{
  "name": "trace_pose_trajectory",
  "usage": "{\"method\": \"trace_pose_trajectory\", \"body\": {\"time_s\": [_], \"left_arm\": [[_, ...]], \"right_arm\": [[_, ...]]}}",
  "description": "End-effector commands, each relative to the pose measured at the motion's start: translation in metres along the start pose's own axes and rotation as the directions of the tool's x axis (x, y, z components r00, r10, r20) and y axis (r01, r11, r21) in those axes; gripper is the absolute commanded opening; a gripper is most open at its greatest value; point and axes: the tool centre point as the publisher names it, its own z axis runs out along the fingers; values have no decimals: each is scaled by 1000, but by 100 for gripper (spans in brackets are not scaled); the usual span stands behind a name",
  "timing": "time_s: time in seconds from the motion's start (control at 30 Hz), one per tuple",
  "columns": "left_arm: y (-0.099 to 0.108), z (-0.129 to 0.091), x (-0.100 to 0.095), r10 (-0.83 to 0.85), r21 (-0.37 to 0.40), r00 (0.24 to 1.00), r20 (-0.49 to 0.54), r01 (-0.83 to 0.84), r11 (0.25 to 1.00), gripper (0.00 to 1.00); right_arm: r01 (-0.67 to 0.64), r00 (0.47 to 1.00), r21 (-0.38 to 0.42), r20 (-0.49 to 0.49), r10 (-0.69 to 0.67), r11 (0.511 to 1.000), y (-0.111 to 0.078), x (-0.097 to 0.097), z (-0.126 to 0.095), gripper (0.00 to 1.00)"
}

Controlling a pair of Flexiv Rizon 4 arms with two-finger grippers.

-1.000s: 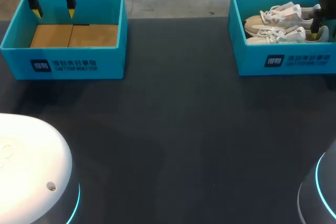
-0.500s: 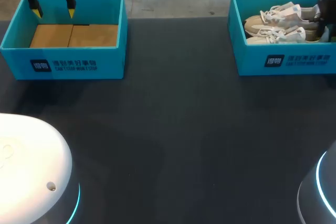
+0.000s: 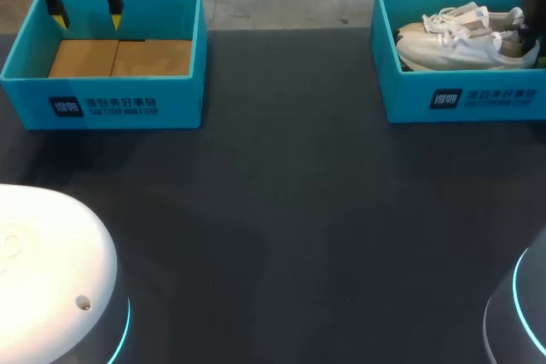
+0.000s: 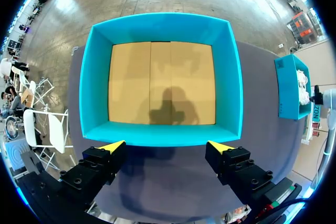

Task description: Take the shoe out of the shoebox, open the shoe tongue, remove and reinsert the insole, then place the shoe into the shoebox

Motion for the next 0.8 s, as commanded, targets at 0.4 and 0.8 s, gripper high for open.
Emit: {"method": "trace_pose_trajectory", "body": {"time_s": [0.4,0.8], "left_arm": [[0,0,0,0,0,1000,0,0,1000,100],[0,0,0,0,0,1000,0,0,1000,100]], "right_arm": [[59,996,-32,75,-57,998,-19,3,-96,0],[100,989,-72,120,-91,992,-28,6,-167,0]]}}
